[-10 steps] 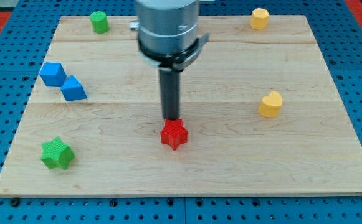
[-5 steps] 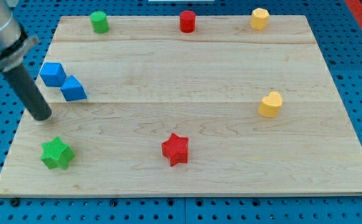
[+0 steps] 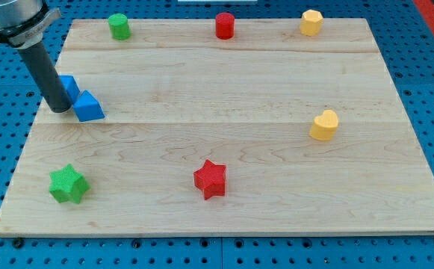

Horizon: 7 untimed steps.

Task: Move the green star vertically above the red star

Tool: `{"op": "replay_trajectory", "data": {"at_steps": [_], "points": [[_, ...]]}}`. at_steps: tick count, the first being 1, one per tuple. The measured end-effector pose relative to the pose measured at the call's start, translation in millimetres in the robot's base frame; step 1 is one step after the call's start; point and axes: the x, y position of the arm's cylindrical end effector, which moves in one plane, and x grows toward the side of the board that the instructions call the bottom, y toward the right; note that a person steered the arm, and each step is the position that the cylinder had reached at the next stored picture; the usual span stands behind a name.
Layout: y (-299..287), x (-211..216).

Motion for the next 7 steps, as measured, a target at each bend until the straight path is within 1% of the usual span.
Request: {"op": "replay_trajectory", "data": {"at_steps": [2,3,4,6,7], "points": [[0.0,10.8],[0.0,29.3],[0.1,36.2],[17.1,49.2],[19.9,74.9]]}}
